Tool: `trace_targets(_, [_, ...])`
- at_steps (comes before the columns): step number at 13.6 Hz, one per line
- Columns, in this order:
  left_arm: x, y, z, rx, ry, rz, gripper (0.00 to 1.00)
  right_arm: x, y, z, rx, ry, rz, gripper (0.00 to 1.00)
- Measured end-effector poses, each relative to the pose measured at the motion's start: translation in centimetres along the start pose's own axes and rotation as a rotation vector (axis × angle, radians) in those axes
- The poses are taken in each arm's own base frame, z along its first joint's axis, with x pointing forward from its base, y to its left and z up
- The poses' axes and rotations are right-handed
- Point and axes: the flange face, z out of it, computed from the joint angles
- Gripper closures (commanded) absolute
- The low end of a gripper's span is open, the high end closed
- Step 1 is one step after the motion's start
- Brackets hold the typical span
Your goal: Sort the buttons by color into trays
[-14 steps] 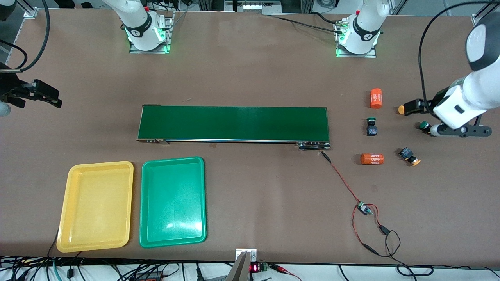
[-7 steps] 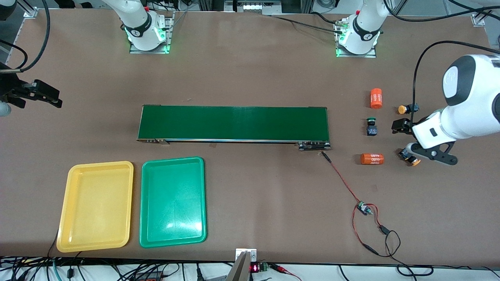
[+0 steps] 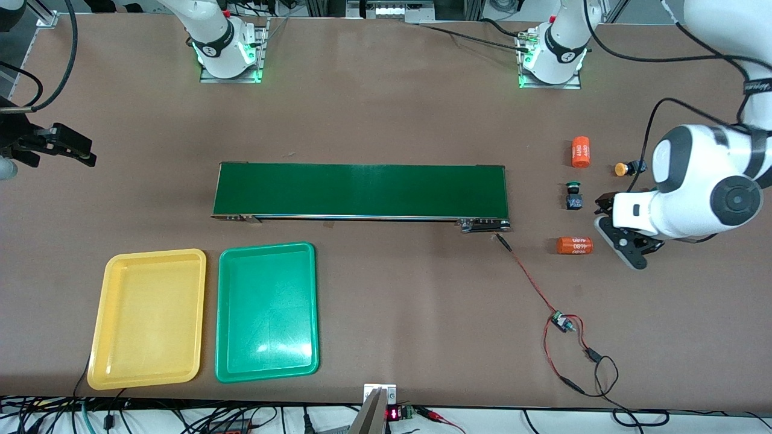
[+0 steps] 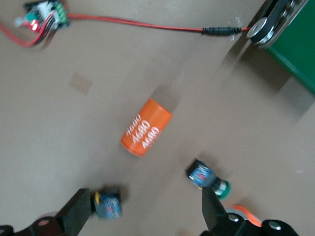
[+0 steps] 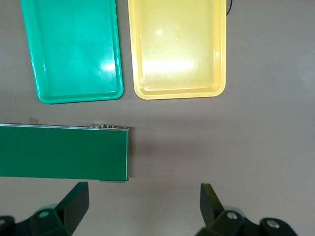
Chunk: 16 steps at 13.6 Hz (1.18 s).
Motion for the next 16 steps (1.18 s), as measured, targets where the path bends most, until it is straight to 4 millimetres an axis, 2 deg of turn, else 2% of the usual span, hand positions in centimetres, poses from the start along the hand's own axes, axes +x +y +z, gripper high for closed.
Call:
trace_targets(5, [0.3, 0.5, 6.8, 0.016, 0.001, 0.337, 0.00, 0.0, 0.0, 0.0, 0.000, -0.001, 0.000, 0.00])
trace_targets(9, [0.9, 0.0, 9.9, 0.062, 0.027, 0.389, 0.01, 0.0, 0.0, 0.1, 0.000, -0.001, 0.001, 0.00])
trace_targets(11, [0.8, 0.2, 11.5, 0.068, 0.033, 0.396, 0.25, 0.0, 0.0, 0.1, 0.000, -0.002, 0.001, 0.00])
trace_targets(13, [0.8, 0.5, 12.8, 0.063, 0.033, 0.409, 0.27, 0.0, 0.0, 0.1, 0.000, -0.002, 0.001, 0.00])
trace_targets(16, [0.8, 0.6, 14.4, 0.048, 0.029, 0.419, 0.62, 0.0, 0.0, 0.1, 0.000, -0.002, 0.001, 0.00])
